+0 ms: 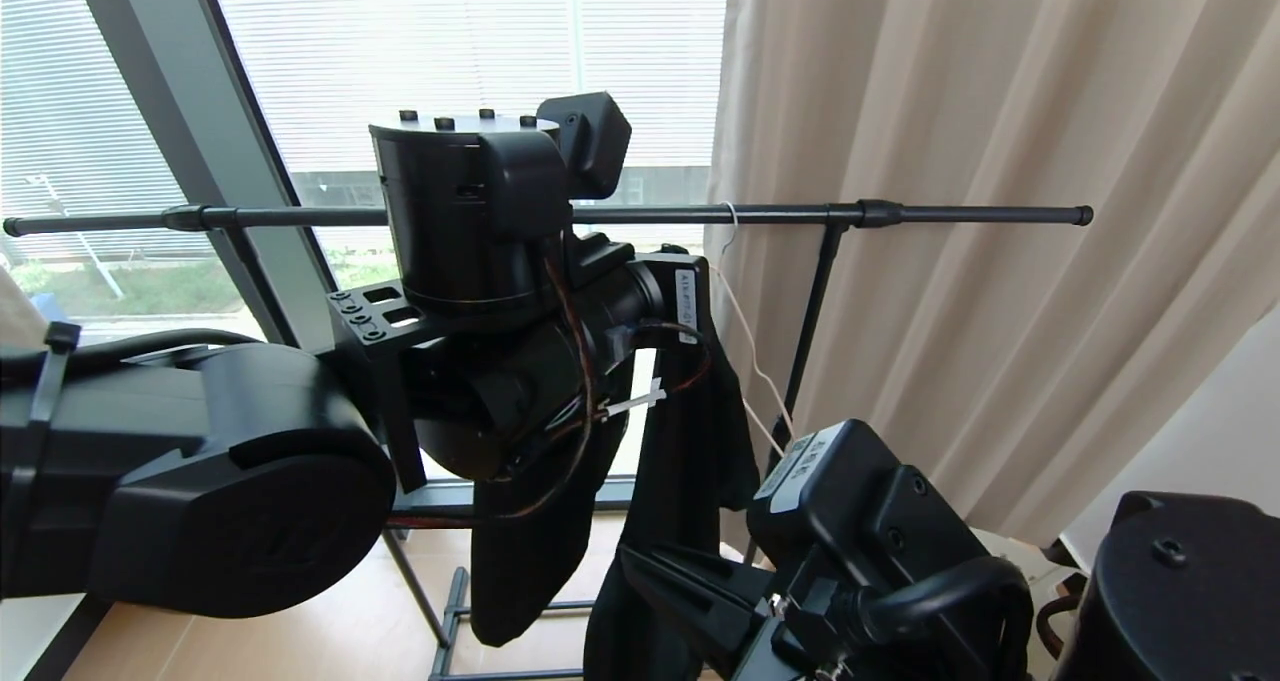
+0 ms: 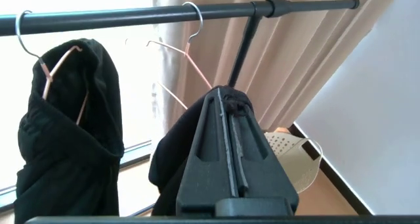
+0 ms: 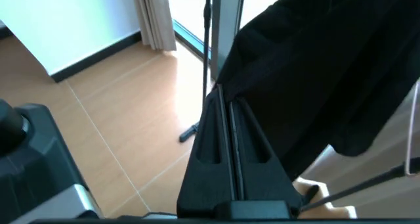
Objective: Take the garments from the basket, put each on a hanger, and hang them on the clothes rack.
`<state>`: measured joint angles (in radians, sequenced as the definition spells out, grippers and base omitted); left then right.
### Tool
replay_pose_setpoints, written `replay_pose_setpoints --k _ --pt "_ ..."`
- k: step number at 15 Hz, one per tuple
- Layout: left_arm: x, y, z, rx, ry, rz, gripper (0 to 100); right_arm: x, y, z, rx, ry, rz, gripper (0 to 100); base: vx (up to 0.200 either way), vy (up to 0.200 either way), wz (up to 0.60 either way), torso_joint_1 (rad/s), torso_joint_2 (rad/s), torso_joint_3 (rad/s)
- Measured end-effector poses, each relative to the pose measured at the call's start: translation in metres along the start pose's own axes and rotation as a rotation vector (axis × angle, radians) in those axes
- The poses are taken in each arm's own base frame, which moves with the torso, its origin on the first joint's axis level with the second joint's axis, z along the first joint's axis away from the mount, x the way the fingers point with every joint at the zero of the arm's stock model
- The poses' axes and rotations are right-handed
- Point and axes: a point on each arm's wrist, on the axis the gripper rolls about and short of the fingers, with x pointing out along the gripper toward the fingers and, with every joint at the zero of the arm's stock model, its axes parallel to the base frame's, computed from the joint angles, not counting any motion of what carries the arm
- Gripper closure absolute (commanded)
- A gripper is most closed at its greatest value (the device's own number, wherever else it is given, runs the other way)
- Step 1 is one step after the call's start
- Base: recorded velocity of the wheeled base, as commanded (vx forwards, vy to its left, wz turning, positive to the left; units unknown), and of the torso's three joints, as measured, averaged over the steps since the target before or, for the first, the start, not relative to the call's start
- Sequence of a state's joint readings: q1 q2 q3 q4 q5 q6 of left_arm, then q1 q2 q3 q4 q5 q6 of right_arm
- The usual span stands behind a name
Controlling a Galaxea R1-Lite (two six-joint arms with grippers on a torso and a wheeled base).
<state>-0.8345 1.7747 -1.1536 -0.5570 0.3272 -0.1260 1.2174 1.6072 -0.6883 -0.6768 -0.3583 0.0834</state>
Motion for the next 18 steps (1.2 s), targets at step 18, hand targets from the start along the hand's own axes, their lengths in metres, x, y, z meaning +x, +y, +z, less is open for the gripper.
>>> replay_pose_setpoints --k 18 --pt "-0.061 0.044 -0.042 0.242 0.342 0.079 100 0.025 -0.102 0.001 -0.174 0.081 -0.596 100 0.000 0.000 0.00 0.000 0.00 0.000"
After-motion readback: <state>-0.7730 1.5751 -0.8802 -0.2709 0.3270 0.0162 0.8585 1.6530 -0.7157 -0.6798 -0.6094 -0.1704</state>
